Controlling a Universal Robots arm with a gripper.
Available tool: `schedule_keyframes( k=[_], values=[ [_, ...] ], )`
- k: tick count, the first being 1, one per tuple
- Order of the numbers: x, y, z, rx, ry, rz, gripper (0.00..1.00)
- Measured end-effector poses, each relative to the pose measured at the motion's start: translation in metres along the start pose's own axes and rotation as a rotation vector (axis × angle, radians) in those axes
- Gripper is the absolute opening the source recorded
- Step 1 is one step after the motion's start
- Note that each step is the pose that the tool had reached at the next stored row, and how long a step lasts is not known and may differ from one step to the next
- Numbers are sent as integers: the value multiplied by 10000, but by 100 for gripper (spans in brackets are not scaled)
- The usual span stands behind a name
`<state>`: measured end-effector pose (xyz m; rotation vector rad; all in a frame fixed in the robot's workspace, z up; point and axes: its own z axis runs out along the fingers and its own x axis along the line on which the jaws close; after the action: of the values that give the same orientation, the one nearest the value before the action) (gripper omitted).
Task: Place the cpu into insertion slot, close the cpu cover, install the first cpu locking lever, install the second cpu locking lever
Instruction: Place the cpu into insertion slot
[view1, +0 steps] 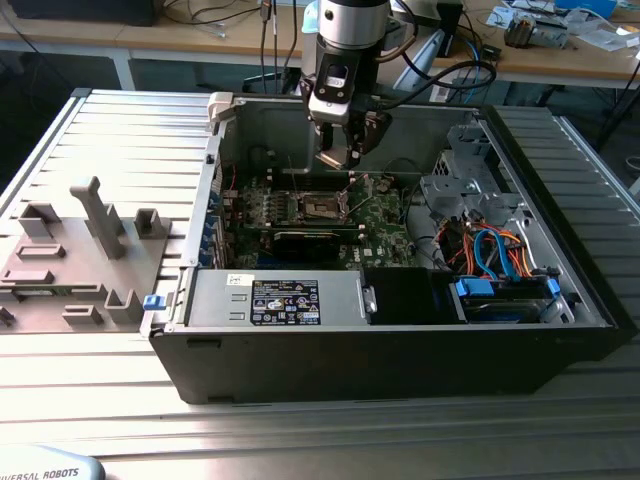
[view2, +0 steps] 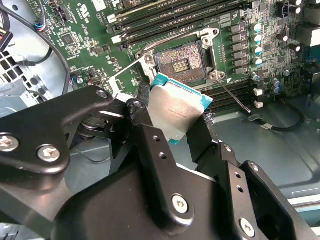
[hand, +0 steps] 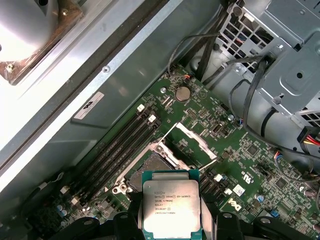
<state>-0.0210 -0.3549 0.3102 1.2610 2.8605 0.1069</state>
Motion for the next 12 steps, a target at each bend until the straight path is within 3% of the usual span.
schedule_keyframes(
  k=[12],
  values=[
    [0, 0, 2, -2, -7, 102, 54]
  ],
)
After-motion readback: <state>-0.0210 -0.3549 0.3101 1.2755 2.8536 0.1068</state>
